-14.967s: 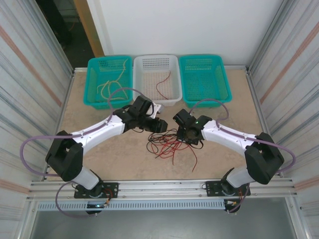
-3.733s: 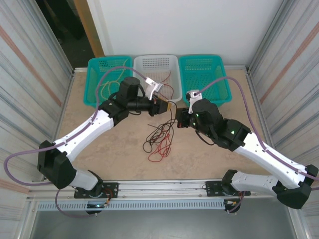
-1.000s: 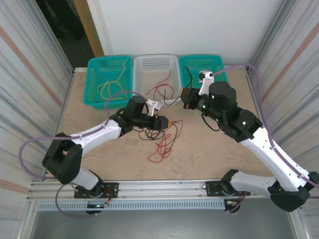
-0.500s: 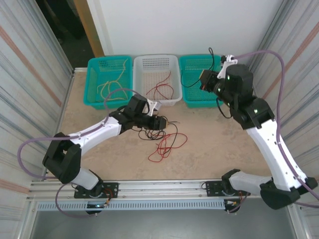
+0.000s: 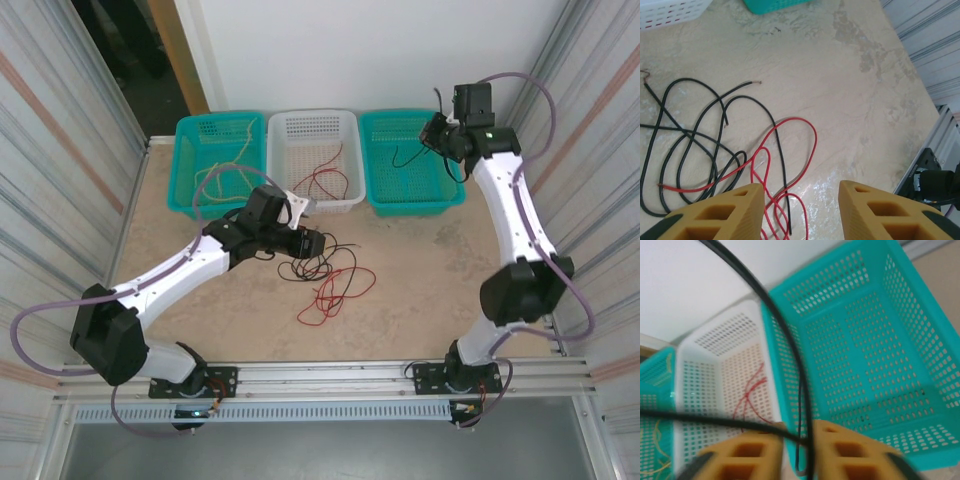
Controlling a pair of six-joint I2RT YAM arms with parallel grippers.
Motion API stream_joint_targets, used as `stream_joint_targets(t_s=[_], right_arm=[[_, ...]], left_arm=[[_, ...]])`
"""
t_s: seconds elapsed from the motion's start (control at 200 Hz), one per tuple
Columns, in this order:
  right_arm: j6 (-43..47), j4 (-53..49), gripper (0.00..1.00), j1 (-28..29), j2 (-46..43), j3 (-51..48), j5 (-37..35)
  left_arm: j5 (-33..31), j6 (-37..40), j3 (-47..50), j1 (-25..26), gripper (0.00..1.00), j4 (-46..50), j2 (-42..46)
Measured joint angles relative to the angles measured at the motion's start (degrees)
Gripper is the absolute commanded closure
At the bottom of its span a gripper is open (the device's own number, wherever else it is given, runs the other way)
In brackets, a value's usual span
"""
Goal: Untangle the cables
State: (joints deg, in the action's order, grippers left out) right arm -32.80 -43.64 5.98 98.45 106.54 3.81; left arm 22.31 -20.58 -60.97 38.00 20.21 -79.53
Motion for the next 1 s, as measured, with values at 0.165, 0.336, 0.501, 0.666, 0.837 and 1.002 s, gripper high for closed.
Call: stream_joint_targets(t_s=[0.165,0.336,0.501,0.666,0.837,1.002], right_arm=[[-0.1,-4.1,0.45,-1.8,9.6,7.7,1.0],[-0.1,-7.3,0.45,-1.7,10.1,7.7,1.0],[0.1,-6.1,0.45,0.9,2.9,-1.2,0.6],[-0.1,-3.5,0.44,6.5,-9.7,-16.0,0.5],[-1.9,-0.1,0.44,14.6,-21.0,-29.8,-0.8],[-5.5,1.6,0.44,22.6,-26.0,-40.5,-2.9]], left_arm=[[-1.3,1.2,-0.1,0.0,0.52,1.5,0.0],[-2.4,1.9,-0.4,0.0,0.52,2.6,0.0],[-3.1,2.7,-1.3,0.0,0.52,3.7,0.0],[-4.9,3.9,-2.4,0.0,0.55,5.7,-0.9],[-7.4,6.0,-3.9,0.0,0.57,9.1,-4.0],[-9.2,7.4,-4.5,0.0,0.59,12.7,-7.0]])
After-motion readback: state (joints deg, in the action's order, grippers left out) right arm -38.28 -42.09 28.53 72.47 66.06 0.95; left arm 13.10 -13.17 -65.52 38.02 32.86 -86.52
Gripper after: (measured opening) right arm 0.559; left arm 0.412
